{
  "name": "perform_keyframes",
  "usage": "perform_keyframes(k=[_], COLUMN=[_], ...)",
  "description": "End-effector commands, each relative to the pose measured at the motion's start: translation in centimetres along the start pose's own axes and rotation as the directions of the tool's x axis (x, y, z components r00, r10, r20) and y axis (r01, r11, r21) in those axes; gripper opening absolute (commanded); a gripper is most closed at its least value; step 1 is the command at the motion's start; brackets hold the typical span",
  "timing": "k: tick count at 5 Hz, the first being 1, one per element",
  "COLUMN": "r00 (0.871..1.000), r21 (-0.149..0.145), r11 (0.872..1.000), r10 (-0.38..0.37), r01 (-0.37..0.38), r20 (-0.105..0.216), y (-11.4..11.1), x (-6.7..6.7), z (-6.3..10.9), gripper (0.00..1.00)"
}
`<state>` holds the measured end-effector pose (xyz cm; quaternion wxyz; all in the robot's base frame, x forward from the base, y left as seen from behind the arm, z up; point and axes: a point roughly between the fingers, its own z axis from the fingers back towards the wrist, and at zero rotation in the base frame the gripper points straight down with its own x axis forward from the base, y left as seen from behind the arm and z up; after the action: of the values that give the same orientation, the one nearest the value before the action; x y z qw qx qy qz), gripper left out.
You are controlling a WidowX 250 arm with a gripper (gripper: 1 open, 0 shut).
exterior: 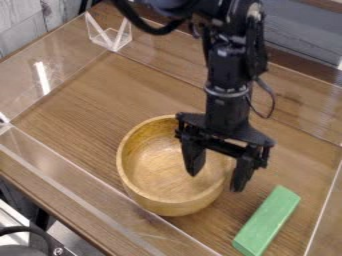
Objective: Remove the green block from inside the brown bowl and put it on the table
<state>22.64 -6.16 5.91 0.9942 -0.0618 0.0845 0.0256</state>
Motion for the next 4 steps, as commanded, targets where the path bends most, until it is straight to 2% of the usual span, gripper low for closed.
perform_keyframes(k=[1,2,3,4], r00=[0.998,0.997,0.994,0.99], r21=[-0.013,-0.02,-0.023,-0.021], r11=[1.0,1.0,0.999,0.999], r10=[-0.011,-0.018,-0.027,-0.04], r01=[0.012,0.019,0.03,0.043], r20=[0.056,0.073,0.108,0.137], y=[-0.3,-0.3,-0.3,-0.3], x=[1.6,2.7,4.4,5.3], z=[2.4,4.2,6.5,7.6], gripper=[1.0,1.0,1.0,1.0])
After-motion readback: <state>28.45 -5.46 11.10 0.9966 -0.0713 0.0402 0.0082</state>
